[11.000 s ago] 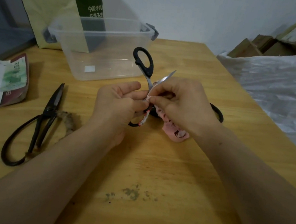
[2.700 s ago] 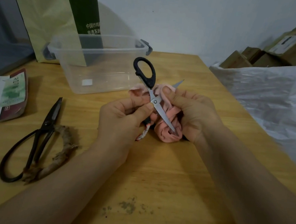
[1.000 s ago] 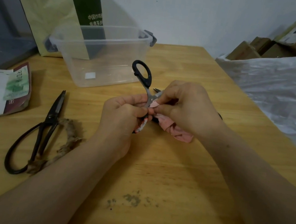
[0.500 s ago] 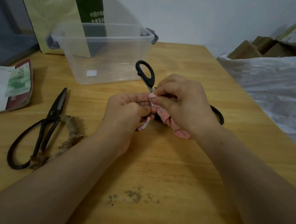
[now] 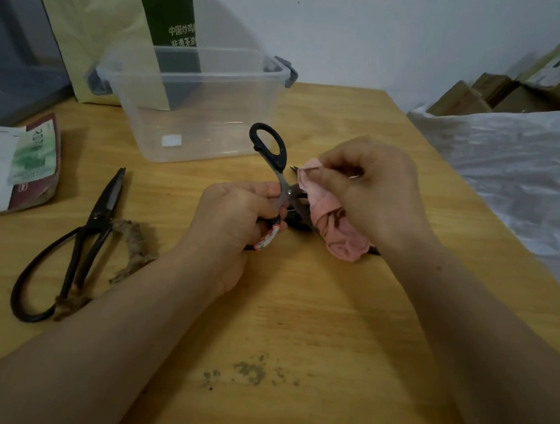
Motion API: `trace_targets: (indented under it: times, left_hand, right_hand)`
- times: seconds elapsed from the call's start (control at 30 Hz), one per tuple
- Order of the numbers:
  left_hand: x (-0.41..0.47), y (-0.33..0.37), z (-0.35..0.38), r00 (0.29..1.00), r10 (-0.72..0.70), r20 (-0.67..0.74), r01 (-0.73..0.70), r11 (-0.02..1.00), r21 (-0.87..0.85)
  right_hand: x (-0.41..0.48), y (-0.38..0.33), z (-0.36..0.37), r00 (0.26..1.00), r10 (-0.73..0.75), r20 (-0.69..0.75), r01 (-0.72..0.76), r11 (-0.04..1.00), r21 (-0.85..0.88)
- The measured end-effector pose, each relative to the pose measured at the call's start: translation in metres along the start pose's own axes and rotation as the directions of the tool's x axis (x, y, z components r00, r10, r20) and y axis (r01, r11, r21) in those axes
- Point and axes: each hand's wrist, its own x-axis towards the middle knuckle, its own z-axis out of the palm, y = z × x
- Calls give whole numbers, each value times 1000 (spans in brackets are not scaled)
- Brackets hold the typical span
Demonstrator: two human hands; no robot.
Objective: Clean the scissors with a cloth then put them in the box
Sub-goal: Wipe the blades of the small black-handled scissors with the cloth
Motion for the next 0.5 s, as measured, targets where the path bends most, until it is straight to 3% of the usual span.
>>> trace_targets:
  times: [0.2, 0.37, 0.5]
  left_hand:
    - [-6, 1, 3, 999, 30, 19, -31, 996, 85]
    - [-4, 3, 2, 1000, -1, -11, 1, 1000, 24]
    - [-2, -2, 3, 999, -44, -5, 44, 999, 10]
  right_hand:
    - [-4, -2, 17, 993, -65, 102, 60, 997, 57]
    - [-2, -1, 12, 962, -122, 244, 99, 989, 107]
    - [0, -1, 5, 944, -94, 316, 85, 995, 42]
